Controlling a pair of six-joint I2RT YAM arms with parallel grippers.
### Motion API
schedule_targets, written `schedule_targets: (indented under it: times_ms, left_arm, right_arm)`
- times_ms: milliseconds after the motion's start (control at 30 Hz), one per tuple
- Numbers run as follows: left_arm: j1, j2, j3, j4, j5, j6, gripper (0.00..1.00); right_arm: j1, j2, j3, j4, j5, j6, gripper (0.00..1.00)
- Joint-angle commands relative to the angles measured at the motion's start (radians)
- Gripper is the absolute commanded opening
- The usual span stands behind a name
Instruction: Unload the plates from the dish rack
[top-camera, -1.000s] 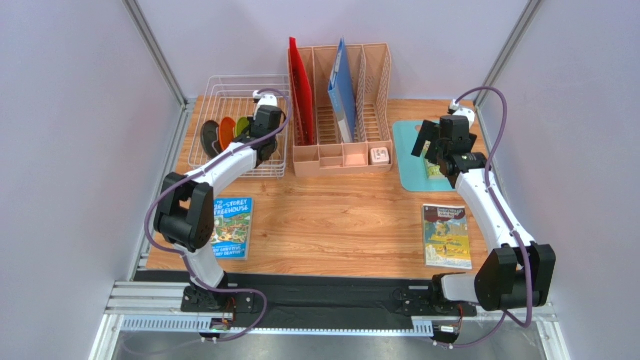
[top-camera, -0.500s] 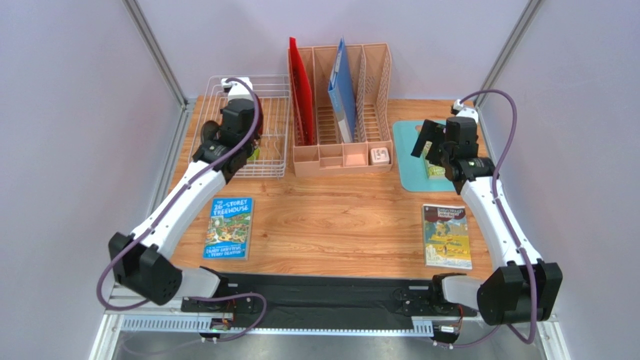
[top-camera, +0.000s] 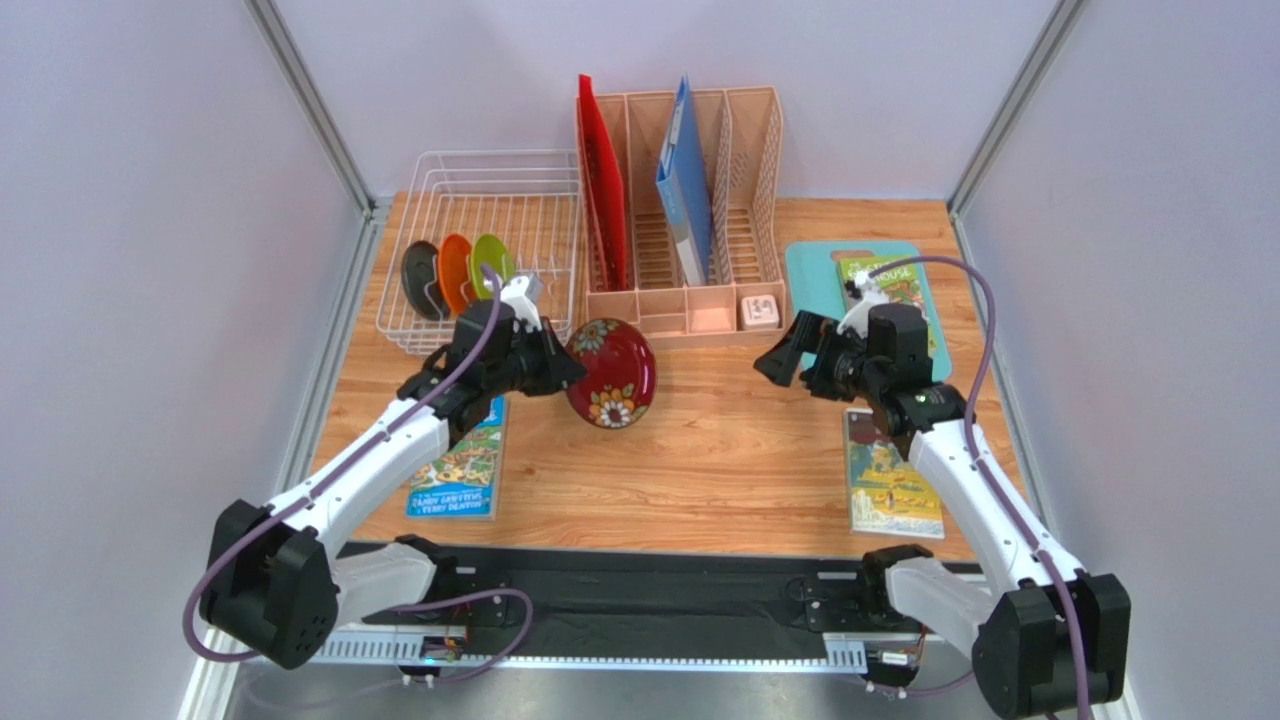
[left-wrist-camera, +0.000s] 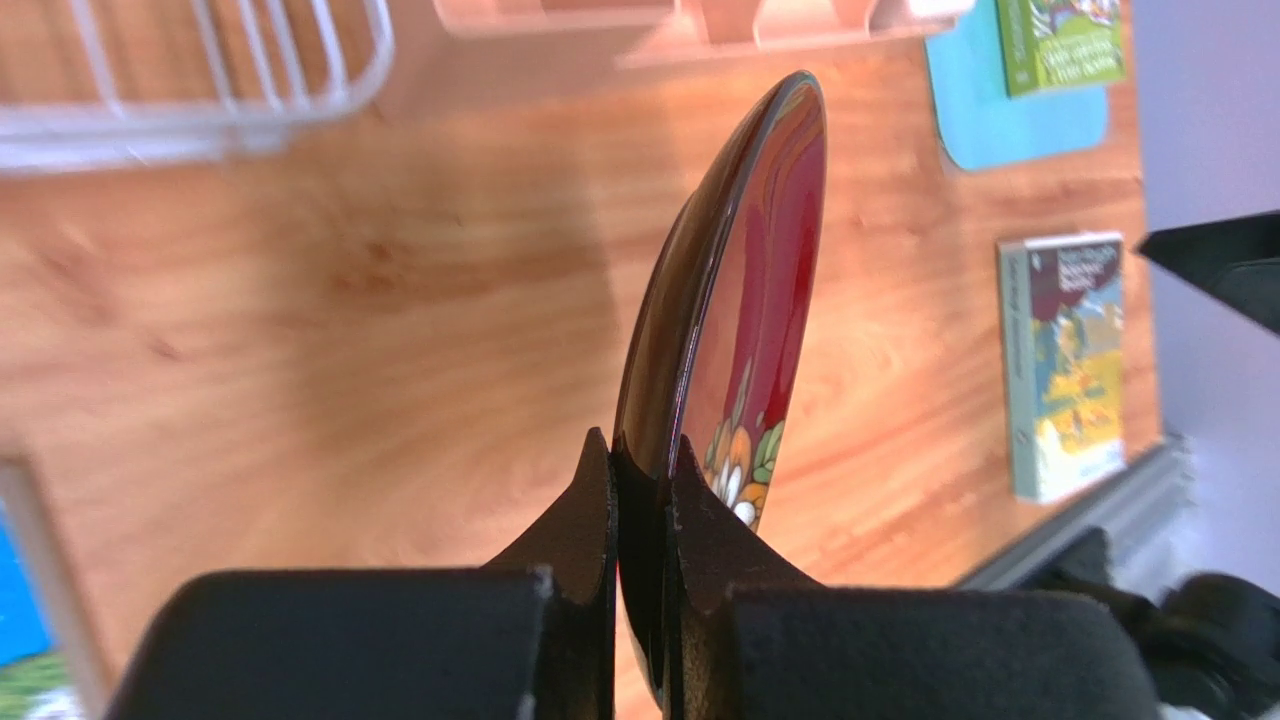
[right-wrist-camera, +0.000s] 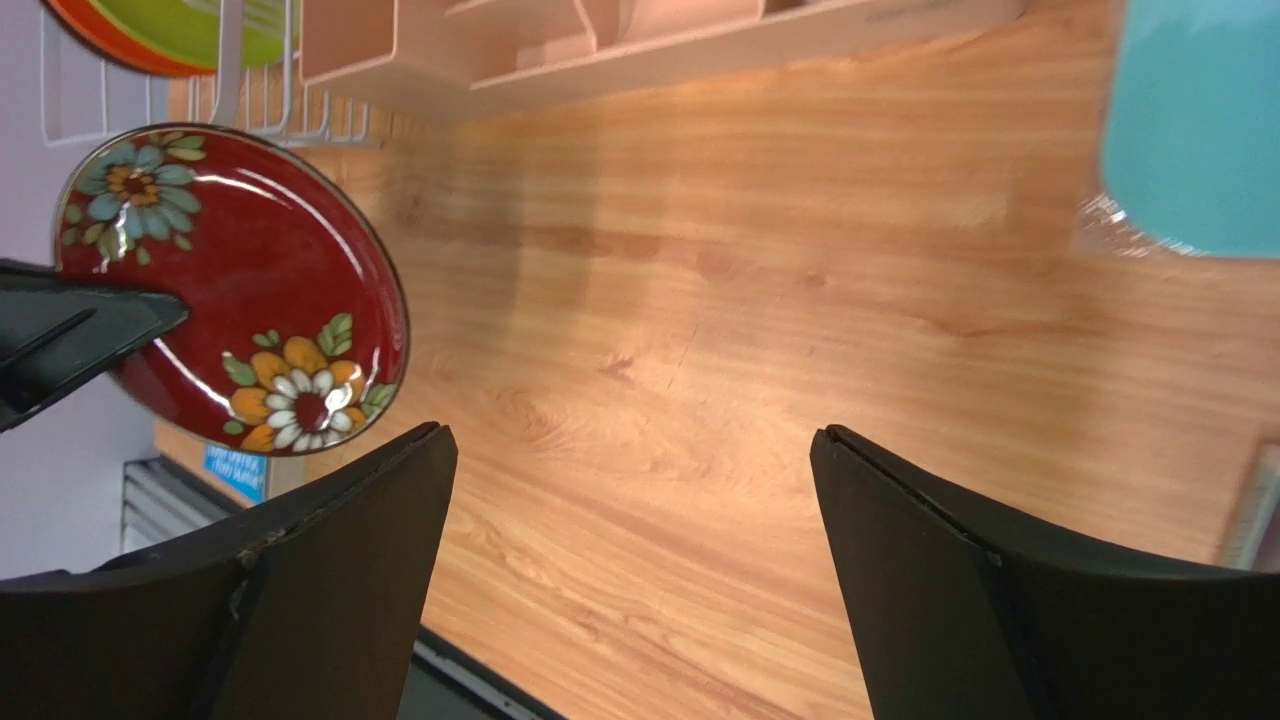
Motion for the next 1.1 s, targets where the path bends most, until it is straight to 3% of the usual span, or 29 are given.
schedule_targets:
  times_ms: [0,167,467,667,733,1067]
  left_arm:
    - [0.001,-0.033,-0.058,0.316,0.156,-0.204,0.00]
    - [-0.002,-0.006,-0.135,0.454,0.214,-0.296,0.00]
    - [-0.071,0.042,-0.164,0.520,0.191,-0.327,0.00]
    - [-0.103,0.065,-0.158,0.534,0.183,-0.329,0.00]
    - [-0.115,0.068,-0.155,0.539,0.180,-0.330,0.00]
    - [-0.132,0.102,-0.169,0.574,0.186,-0.333,0.00]
  right_arm:
    - [0.035,-0.051,-0.060,0.132,-0.124,0.087,0.95]
    - [0.104,-0.042,-0.135,0.216,-0.147,0.126,0.95]
    - [0.222,0.066,-0.157,0.359,-0.122,0.188,0.93]
    - [0.255,0.183,-0.135,0.487,-0.142,0.218,0.86]
    - [0.262,0.211,-0.127,0.532,-0.154,0.228,0.82]
    - [0.294,0.321,-0.115,0.716,-0.286,0.270,0.33]
